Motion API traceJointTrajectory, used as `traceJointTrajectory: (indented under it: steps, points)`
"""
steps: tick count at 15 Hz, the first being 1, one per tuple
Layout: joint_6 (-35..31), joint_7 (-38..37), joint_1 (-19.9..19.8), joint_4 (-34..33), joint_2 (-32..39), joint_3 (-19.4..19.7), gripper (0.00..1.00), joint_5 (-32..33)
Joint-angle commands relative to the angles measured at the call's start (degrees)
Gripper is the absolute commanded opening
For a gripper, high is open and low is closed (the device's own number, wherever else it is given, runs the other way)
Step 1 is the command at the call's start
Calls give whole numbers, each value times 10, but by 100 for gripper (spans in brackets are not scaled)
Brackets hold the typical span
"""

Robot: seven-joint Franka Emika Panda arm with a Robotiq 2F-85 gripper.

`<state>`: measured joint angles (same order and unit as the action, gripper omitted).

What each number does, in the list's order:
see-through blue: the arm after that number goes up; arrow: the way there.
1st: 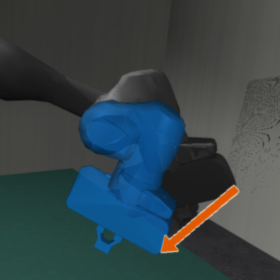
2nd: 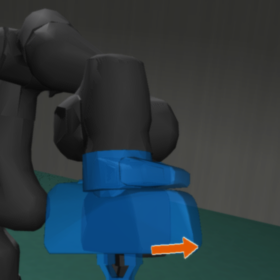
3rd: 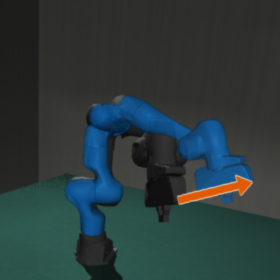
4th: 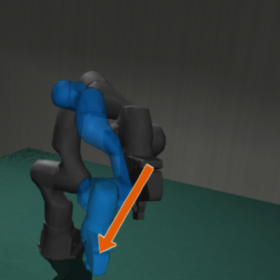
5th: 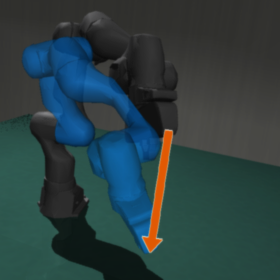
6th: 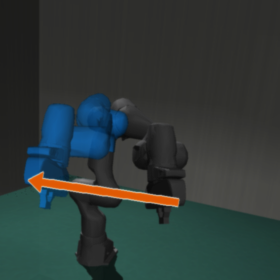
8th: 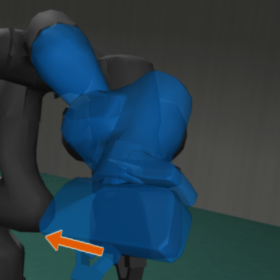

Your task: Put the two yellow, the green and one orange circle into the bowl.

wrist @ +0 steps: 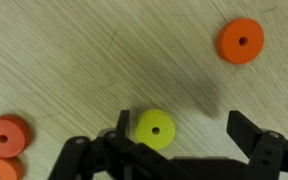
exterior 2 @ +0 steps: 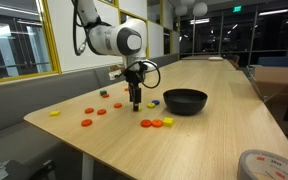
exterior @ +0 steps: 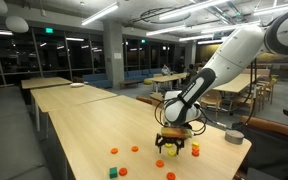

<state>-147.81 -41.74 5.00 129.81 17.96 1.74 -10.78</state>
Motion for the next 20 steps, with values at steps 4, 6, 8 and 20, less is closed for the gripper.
traceJointTrajectory:
  steps: [4, 6, 8, 20]
  points:
    - [-17, -81, 21, 23, -14, 26, 100, 37]
    - [-19, -100, 24, 26, -14, 30, 100, 47]
    - [-21, -115, 25, 27, -14, 32, 100, 58]
    - [-25, -179, 32, 28, -22, 41, 27, 125]
